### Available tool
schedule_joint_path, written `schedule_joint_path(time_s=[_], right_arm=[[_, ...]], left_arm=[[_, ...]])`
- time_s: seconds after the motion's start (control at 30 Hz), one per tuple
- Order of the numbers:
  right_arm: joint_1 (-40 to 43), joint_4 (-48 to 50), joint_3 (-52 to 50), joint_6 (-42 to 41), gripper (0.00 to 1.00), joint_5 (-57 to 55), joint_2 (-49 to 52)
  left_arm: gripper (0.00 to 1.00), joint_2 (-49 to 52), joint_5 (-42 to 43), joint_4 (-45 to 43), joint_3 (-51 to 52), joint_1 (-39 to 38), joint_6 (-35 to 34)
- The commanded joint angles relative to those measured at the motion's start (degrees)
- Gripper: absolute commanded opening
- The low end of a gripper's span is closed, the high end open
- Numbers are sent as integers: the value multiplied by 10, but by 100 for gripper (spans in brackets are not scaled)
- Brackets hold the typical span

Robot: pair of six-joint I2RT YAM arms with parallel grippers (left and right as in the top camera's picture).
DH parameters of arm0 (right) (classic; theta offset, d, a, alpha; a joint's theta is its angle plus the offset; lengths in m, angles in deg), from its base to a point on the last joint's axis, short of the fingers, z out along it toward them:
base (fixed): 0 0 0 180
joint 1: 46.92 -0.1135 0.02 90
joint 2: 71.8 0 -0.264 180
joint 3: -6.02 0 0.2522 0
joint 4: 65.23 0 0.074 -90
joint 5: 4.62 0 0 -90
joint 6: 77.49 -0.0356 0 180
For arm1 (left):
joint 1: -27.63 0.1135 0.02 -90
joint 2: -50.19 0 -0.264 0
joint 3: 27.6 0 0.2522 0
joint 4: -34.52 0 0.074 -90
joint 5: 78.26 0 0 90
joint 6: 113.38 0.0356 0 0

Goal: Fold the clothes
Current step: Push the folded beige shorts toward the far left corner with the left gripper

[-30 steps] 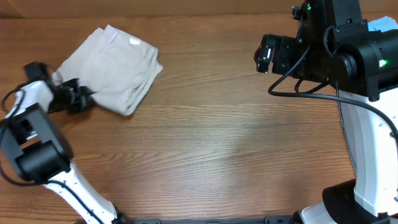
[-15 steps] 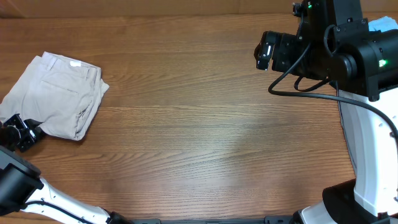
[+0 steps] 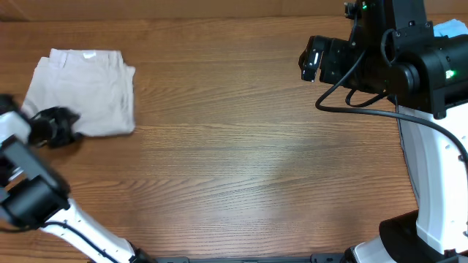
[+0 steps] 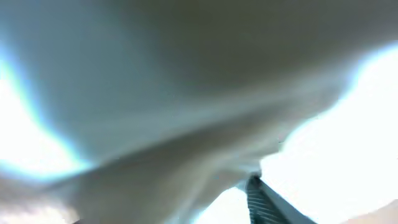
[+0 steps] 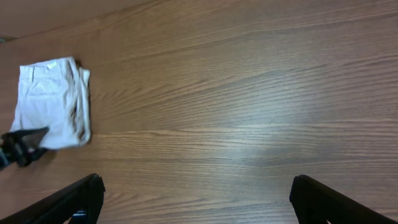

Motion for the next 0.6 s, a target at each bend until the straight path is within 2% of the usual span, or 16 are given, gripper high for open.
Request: schedule_joint_path(time_s=[0.0,0.07,0.13,0.27,0.43,0.57], right_arm=[[-2,1,0,-1,100,-5,-3],[-2,-2,0,0,100,-5,-2],[-2,-4,0,0,100,-5,-2],[-2,-12,0,3,100,-5,-2],[-2,-19,0,3,100,-5,-2],[-2,-19,0,2,100,-5,-2]], left_arm=[[57,17,-20,17,13,-28,56],[58,17,-20,24,13,-38,51],[64,17,-22,9,13,-43,57],[66,17,-44,-47,13,-44,128],[57,17,-96,-66,13,-45,135],[56,17,-103,-99,13,-58,135]])
